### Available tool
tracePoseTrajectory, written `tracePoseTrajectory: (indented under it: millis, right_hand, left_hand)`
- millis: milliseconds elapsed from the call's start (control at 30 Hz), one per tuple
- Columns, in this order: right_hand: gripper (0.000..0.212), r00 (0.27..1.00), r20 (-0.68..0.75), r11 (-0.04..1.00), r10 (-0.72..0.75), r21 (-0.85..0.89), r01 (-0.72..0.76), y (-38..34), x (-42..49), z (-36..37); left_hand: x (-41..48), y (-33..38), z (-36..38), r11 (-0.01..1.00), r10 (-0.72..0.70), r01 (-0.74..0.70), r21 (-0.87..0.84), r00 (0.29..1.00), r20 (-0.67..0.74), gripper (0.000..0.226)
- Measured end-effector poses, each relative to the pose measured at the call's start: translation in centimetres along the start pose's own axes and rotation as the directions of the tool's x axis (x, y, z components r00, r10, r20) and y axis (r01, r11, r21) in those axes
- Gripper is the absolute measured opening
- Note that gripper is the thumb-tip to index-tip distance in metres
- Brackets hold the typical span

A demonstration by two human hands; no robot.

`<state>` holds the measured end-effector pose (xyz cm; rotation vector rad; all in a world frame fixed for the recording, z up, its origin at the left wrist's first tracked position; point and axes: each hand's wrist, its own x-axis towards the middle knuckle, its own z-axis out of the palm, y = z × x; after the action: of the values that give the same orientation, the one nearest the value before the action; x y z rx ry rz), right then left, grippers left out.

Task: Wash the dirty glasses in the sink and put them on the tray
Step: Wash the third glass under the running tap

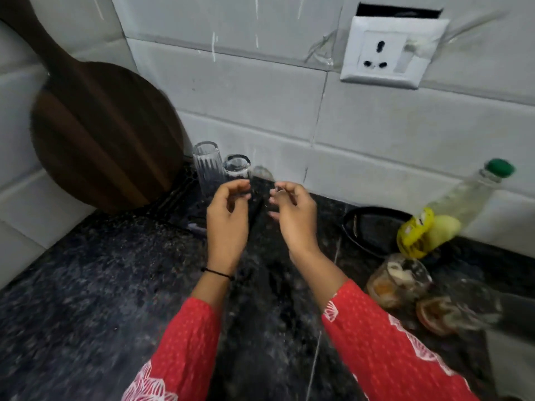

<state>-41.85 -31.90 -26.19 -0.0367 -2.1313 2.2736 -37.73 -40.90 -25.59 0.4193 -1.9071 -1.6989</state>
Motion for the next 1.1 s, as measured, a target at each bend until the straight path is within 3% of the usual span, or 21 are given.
tracePoseTrajectory:
  millis: [167,333,400,500,567,767,900,1100]
  right_hand:
    - [0.021,0.996,-0.062,0.992,-0.060,0.104,0.066,-2.7,-7.6,-10.1]
    - [0.029,0.943,-0.316,0.990,-0.101,0.065,0.128,-0.8,-12.4,-20.2]
    - [0.034,0.903,-0.421,0.994,-0.090,0.013,0.106,0.2,-13.1,-23.4]
    - [0.034,0.867,-0.494,0.997,-0.070,-0.044,0.056,1.5,-13.7,-26.4]
    - [0.034,0.856,-0.514,0.998,-0.058,-0.045,0.040,2.1,-14.1,-27.5]
    - [0.032,0.871,-0.490,1.000,-0.017,-0.028,0.004,3.1,-15.4,-30.8]
    - [0.032,0.908,-0.418,1.000,0.010,-0.004,-0.013,3.4,-16.8,-33.8]
    - [0.039,0.982,-0.186,0.998,-0.041,-0.047,0.032,1.3,-19.0,-39.3]
  left_hand:
    - [-8.7,3.6,2.4,0.992,0.100,-0.092,-0.084,0.990,0.097,0.029]
    - [-16.6,3.1,7.6,0.993,0.114,-0.093,-0.071,0.898,0.424,0.027]
    - [-17.7,1.4,9.9,0.999,0.051,-0.054,-0.010,0.853,0.519,0.048]
    - [-17.5,-1.3,12.9,0.990,-0.072,-0.009,0.144,0.832,0.551,0.086]
    - [-17.2,-2.4,14.6,0.983,-0.141,0.050,0.174,0.813,0.566,0.096]
    - [-17.6,-3.0,16.9,0.995,-0.067,0.028,0.095,0.896,0.440,0.068]
    - [-22.6,-1.2,15.4,0.999,-0.045,0.040,0.022,0.936,0.349,0.064]
    - [-32.3,2.6,17.5,0.999,-0.035,0.028,0.020,0.877,0.478,0.066]
